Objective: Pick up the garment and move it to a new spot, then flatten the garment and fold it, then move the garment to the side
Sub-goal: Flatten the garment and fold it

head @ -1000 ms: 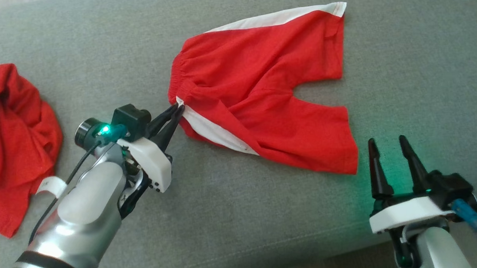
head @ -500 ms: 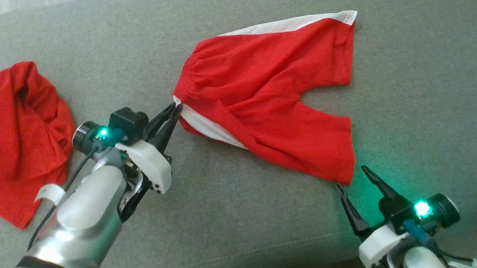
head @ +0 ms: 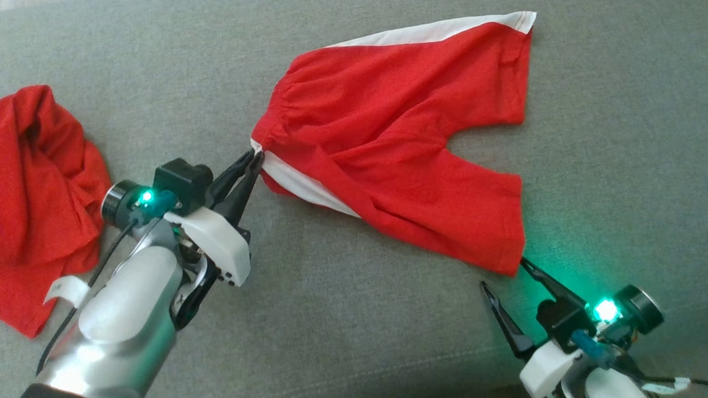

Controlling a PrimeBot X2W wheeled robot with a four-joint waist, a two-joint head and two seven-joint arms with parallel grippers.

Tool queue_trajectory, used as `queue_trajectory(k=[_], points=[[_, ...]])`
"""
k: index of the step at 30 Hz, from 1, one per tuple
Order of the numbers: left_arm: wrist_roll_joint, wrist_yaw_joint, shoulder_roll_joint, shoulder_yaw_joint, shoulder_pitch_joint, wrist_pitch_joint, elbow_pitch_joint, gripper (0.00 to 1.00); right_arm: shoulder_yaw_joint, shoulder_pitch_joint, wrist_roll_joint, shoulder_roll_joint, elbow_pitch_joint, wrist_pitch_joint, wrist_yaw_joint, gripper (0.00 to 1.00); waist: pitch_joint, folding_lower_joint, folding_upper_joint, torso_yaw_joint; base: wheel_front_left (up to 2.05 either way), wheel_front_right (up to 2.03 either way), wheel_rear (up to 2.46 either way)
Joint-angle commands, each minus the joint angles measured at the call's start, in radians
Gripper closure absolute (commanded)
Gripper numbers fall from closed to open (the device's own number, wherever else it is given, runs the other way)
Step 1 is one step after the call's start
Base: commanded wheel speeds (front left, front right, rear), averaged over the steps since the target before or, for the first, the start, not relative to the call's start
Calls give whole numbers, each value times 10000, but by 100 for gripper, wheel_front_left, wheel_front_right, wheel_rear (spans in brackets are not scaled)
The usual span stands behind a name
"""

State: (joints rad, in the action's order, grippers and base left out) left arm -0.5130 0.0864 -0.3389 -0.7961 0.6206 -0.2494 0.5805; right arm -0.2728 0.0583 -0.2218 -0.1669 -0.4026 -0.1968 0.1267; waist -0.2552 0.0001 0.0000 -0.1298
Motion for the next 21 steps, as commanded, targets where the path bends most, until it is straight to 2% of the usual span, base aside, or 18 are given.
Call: queue_trajectory(k=[1, 12, 21], points=[[56, -98, -367, 410, 257, -121, -280, 100, -196, 236, -11, 1, 179, -105, 40, 0, 14, -1, 0, 0, 0, 0, 0], [11, -160, -414, 413, 264, -122, -473, 100, -226, 500, 2, 153, -104, -125, 40, 0, -4, -1, 0, 13, 0, 0, 0], [19, -182, -403, 375, 458, -122, -625, 100, -249, 882, 183, 180, -277, 655, 40, 0, -189, -1, 0, 133, 0, 0, 0]])
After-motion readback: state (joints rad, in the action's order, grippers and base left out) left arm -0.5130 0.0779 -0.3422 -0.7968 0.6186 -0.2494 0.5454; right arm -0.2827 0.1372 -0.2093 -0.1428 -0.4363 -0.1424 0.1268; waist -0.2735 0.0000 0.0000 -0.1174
